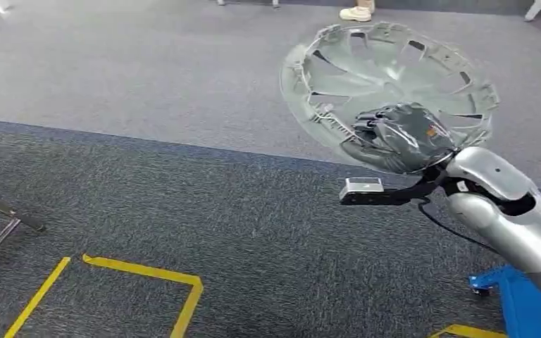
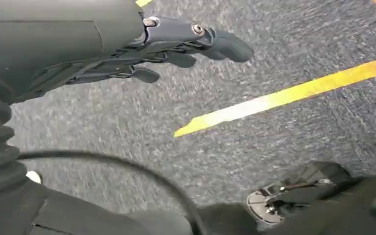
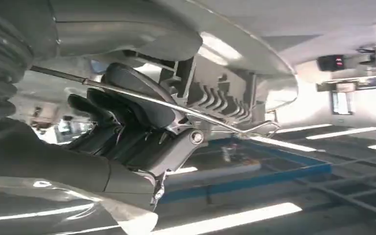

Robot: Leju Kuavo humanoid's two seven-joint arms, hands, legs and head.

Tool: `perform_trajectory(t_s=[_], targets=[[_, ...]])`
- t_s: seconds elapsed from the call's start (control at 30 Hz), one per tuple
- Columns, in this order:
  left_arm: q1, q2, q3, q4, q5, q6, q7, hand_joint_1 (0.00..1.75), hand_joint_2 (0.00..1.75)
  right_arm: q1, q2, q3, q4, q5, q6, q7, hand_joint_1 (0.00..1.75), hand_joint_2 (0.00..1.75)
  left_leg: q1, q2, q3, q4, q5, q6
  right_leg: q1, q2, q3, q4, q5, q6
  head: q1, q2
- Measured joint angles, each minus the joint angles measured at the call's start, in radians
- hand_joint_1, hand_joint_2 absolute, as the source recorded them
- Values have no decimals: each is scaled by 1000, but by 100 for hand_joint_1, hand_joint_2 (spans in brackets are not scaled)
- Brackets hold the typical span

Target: Take the parts from the cabinet and place them on the table.

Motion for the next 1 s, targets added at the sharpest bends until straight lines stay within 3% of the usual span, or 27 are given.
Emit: perform_trajectory(t_s=[0.1, 0.13, 0.17, 0.2, 0.27, 0.3, 0.33, 0.37, 0.4, 0.43, 0.47, 0.5, 0.6, 0.63, 0.67, 0.7, 0.73, 0.8, 0.83, 0.87, 0.9, 0.93, 0.97, 1.0], targets=[[4, -12, -1, 0, -1, -7, -18, 0, 175, 33, -37, -17, -25, -9, -1, -3, 175, 175, 4, -39, 3, -21, -11, 12, 6, -46, 15, -12, -7, 17, 2, 0], [6, -17, -2, 0, -1, -10, -35, 0, 175, 44, -47, -29, -35, -13, -1, -5, 175, 175, 15, -52, 19, -35, -7, 15, -2, -25, 10, -9, -21, 24, 3, 0], [5, -20, -4, 0, -1, -10, -46, 0, 175, 53, -51, -39, -42, -17, -2, -9, 175, 175, 16, -64, 25, -38, -8, 17, -4, 38, 1, 23, -34, 26, 3, 0], [4, -24, -5, 0, 0, -13, -56, 0, 175, 59, -61, -47, -47, -18, -2, -11, 175, 175, 17, -72, 25, -38, -8, 22, -3, 71, -31, 83, -57, 26, 6, 0], [5, -31, -5, 1, 2, -24, -88, 0, 175, 83, -83, -62, -59, -19, 3, -12, 175, 175, 18, -100, 27, -38, -11, 26, -3, 92, -132, 244, -107, 30, 11, 0], [6, -34, -5, 1, 4, -14, -100, 0, 175, 96, -91, -69, -67, -21, 4, -12, 175, 175, 18, -115, 29, -37, -12, 27, -3, 93, -169, 288, -108, 31, 10, 0], [9, -36, -5, 1, 10, 7, -108, 0, 175, 110, -100, -77, -75, -19, 4, -10, 175, 175, 18, -129, 32, -37, -14, 28, -4, 93, -179, 278, -80, 32, 10, 0], [10, -40, -3, 1, 26, 31, -113, 0, 175, 123, -109, -86, -85, -18, 3, -8, 175, 175, 19, -143, 36, -37, -16, 27, -5, 94, -167, 230, -36, 33, 10, 0], [10, -43, 2, 1, 46, 53, -122, 0, 175, 141, -124, -99, -100, -18, 3, -5, 175, 175, 19, -158, 41, -34, -20, 26, -7, 101, -136, 149, 21, 33, 10, 0], [8, -47, 9, 1, 62, 61, -130, 0, 175, 160, -140, -113, -115, -16, 3, 0, 175, 175, 21, -174, 43, -30, -25, 21, -12, 123, -103, 65, 69, 36, 11, 0], [7, -48, 19, 1, 80, 54, -135, 0, 175, 180, -158, -128, -132, -13, 3, 0, 175, 175, 21, -186, 39, -25, -29, 15, -19, 174, -85, 27, 66, 37, 12, 0], [5, -48, 29, 1, 92, 29, -139, 0, 175, 197, -173, -138, -149, -7, 8, -1, 175, 175, 18, -201, 29, -9, -32, 11, -23, 177, -66, -4, 57, 34, 13, 0], [14, -47, 45, 1, 101, -14, -143, 0, 175, 211, -182, -155, -172, 3, 24, -11, 175, 175, 24, -226, 21, -15, -27, 1, -16, 152, -68, 8, 56, 22, 11, 0], [13, -43, 50, 1, 106, -13, -143, 0, 175, 211, -182, -159, -175, 3, 27, -11, 175, 175, 21, -218, 21, -9, -37, -4, -25, 134, -61, 3, 56, 15, 15, 0], [13, -50, 53, 1, 106, -14, -143, 0, 175, 216, -183, -166, -179, 5, 29, -11, 175, 175, 13, -156, 14, 14, -54, -15, -23, 126, -54, 1, 54, 10, 3, 0], [10, -50, 54, 1, 100, -14, -144, 0, 175, 221, -184, -171, -183, 6, 31, -12, 175, 175, 18, -114, -12, 70, -84, -25, -21, 111, -50, 1, 51, 3, -5, 0], [6, -50, 53, 1, 93, -14, -144, 0, 175, 223, -186, -175, -185, 6, 31, -13, 175, 175, 24, -92, -46, 143, -117, -31, -18, 98, -46, 1, 49, 0, -2, 0], [4, -50, 53, 1, 85, -14, -144, 0, 175, 224, -186, -175, -185, 11, 31, -12, 175, 175, 33, -78, -110, 268, -155, -36, -16, 70, -41, 1, 43, -2, -4, 0], [5, -51, 53, 1, 85, -14, -144, 0, 175, 226, -186, -175, -185, 13, 31, -12, 175, 175, 35, -77, -113, 270, -143, -36, -15, 56, -38, 1, 40, -2, -4, 0], [5, -50, 53, 1, 84, -14, -147, 0, 175, 229, -186, -176, -185, 15, 31, -12, 175, 175, 34, -76, -97, 236, -112, -33, -14, 45, -34, 1, 37, -2, -4, 0], [5, -50, 53, 1, 82, -14, -153, 0, 175, 231, -186, -177, -186, 16, 30, -12, 175, 175, 33, -74, -63, 165, -68, -27, -11, 32, -29, 0, 34, -1, -4, 0], [5, -50, 53, 1, 78, -14, -159, 0, 175, 233, -186, -178, -188, 16, 29, -12, 175, 175, 28, -59, -20, 77, -24, -15, -9, 20, -22, 0, 30, -1, -4, 0], [4, -50, 51, 1, 74, -14, -163, 0, 175, 234, -186, -179, -190, 16, 29, -12, 175, 175, 16, -14, 12, 8, -6, 2, -9, 10, -18, -3, 28, 1, -3, 0], [0, -49, 51, 1, 73, -14, -164, 0, 175, 236, -186, -183, -190, 16, 29, -14, 175, 175, 4, 14, 23, -12, -21, 9, 1, -2, -17, -1, 24, 8, -3, 0]])
